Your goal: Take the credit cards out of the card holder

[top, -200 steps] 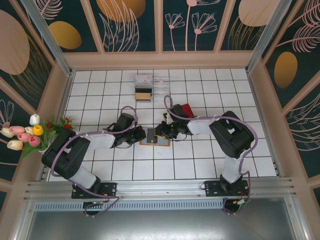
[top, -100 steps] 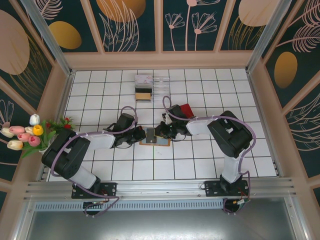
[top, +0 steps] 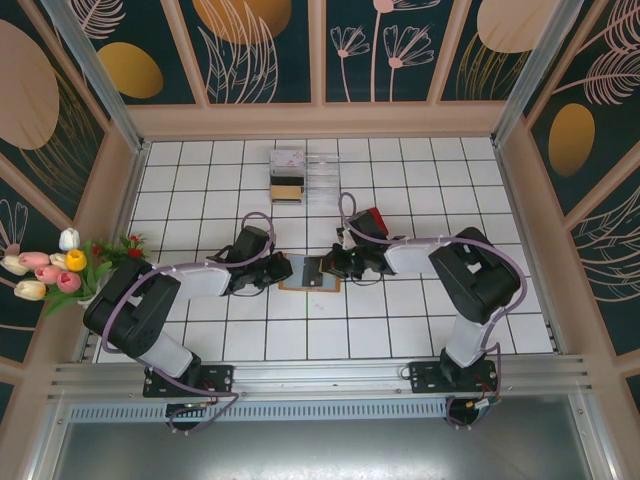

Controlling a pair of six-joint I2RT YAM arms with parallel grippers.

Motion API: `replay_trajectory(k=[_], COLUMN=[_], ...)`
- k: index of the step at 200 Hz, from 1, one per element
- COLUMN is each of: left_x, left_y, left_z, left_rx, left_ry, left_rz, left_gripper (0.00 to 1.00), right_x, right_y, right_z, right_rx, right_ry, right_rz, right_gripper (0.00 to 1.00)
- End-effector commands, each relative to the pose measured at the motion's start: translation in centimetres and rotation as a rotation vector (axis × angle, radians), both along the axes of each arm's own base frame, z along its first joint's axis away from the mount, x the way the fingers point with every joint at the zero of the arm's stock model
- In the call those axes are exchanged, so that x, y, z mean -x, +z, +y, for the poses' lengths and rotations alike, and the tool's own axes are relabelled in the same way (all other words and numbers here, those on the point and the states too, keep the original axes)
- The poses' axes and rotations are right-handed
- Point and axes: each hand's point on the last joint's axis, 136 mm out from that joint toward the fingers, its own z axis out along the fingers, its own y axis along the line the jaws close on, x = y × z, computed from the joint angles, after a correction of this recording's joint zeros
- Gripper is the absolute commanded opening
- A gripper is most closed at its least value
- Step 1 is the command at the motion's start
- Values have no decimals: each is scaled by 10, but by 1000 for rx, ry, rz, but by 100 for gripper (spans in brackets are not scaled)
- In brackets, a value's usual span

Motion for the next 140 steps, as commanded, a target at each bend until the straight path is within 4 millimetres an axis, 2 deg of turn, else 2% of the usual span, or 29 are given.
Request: replay_trajectory(k=[1, 27, 47, 73, 76, 85, 107, 140], left_x=[4, -4, -16, -33, -34, -39, -47, -46], left_y=[-14, 0, 25, 70, 76, 91, 129, 161], left_z=[14, 4, -10, -23, -24, -26, -31, -32], left_rx=[-81, -45, 15, 79, 84, 96, 149, 251], left_ry=[28, 18, -1, -23, -27, -33, -49, -70], left_rz=[46, 22, -18, -107, -118, -146, -216, -284], left_gripper=[12, 15, 22, 38, 41, 47, 59, 81], right_x=[11, 6, -3, -5, -13, -16, -21, -28], right_y=[-6, 17, 43, 83, 87, 100, 121, 153], right_z=[-24, -28, -33, -31, -38, -39, -39, -31], right_rx=[58, 11, -35, -121, -130, -161, -204, -313], right_ry=[-12, -14, -33, -18, -38, -33, -14, 19], right_rz=[18, -41, -106, -198, -212, -242, -292, -374], right_gripper=[3, 1, 0, 0, 0, 0, 0, 0])
